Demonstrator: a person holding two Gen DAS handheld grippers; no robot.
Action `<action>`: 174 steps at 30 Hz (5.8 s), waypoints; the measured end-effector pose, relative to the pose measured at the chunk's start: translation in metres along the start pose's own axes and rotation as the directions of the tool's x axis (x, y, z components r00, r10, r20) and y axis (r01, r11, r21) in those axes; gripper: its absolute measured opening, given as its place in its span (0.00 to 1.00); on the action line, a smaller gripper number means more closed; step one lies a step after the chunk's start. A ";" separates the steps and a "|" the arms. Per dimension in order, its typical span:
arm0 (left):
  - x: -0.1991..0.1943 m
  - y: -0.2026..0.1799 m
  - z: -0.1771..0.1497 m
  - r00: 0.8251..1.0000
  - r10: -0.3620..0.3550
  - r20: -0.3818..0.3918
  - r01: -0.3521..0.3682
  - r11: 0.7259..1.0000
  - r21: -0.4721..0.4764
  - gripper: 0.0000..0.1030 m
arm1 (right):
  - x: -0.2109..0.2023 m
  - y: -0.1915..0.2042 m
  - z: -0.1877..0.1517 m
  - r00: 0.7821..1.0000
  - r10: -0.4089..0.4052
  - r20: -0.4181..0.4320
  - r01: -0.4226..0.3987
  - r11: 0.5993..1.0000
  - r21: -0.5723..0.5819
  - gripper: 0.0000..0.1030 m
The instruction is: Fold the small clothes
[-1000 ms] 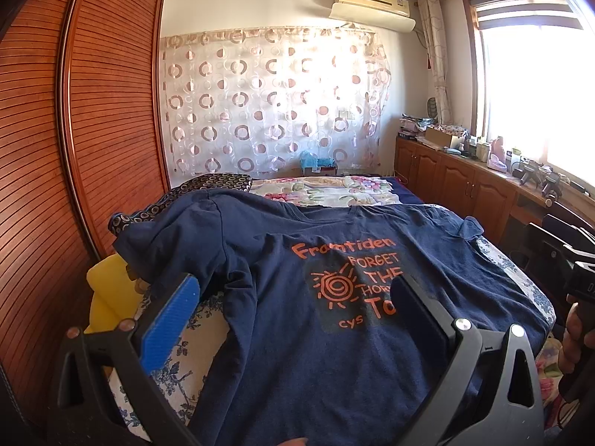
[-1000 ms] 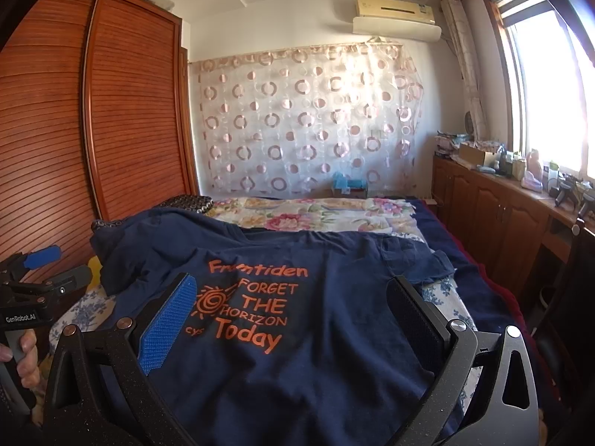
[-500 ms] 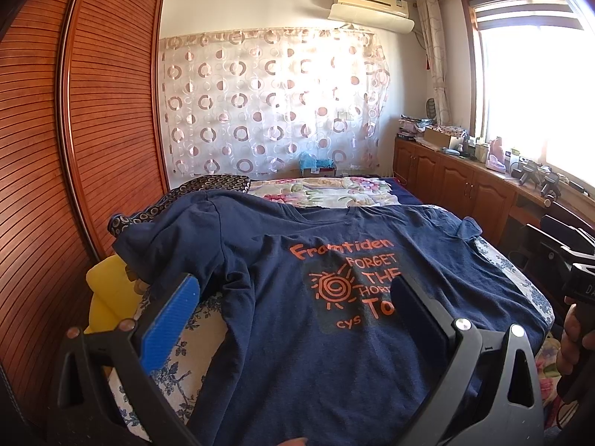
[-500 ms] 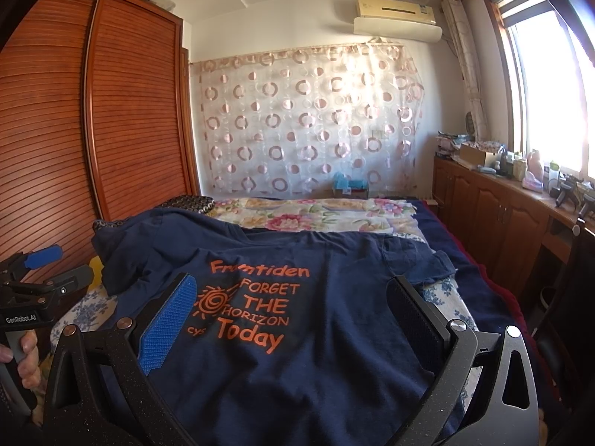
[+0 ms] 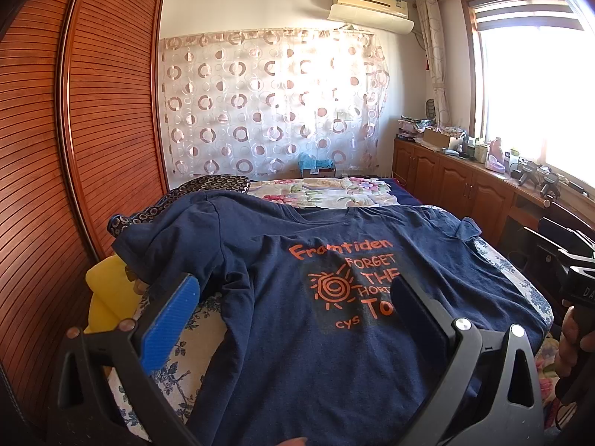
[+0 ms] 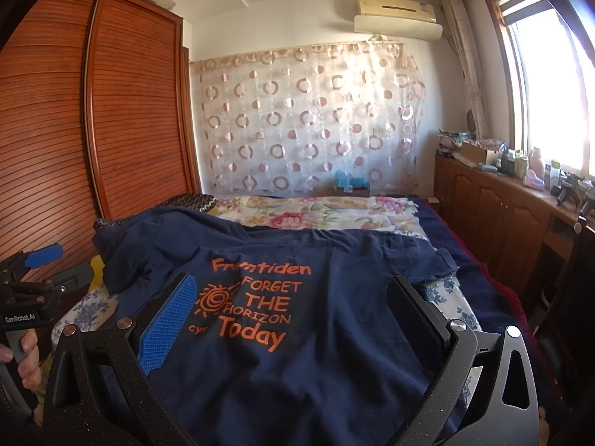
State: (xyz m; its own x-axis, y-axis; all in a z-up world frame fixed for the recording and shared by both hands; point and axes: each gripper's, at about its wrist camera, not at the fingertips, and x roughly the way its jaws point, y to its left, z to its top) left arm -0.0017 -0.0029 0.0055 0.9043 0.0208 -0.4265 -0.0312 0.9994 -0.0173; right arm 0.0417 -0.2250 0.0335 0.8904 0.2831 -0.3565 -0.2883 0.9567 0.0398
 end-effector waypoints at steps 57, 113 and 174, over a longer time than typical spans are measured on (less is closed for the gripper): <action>0.043 0.072 -0.003 0.993 0.066 -0.095 -0.068 0.997 -0.022 1.00 | 0.063 0.026 -0.032 0.978 0.138 -0.159 -0.147 0.988 -0.050 1.00; 0.164 0.209 -0.014 0.946 -0.095 -0.311 0.037 0.981 -0.188 0.04 | 0.140 0.067 -0.059 0.919 0.221 -0.326 -0.271 0.956 -0.116 0.94; 0.164 0.105 -0.037 0.891 -0.145 -0.431 0.174 0.984 0.028 0.56 | 0.147 0.063 -0.063 0.910 0.226 -0.348 -0.272 0.958 -0.089 0.94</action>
State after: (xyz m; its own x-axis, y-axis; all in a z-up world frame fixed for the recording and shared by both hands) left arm 0.1275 0.1044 -0.0995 0.6265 -0.1391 -0.7669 0.1390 0.9881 -0.0657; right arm 0.1325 -0.1278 -0.0756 0.6224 0.4502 -0.6403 -0.5498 0.8337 0.0518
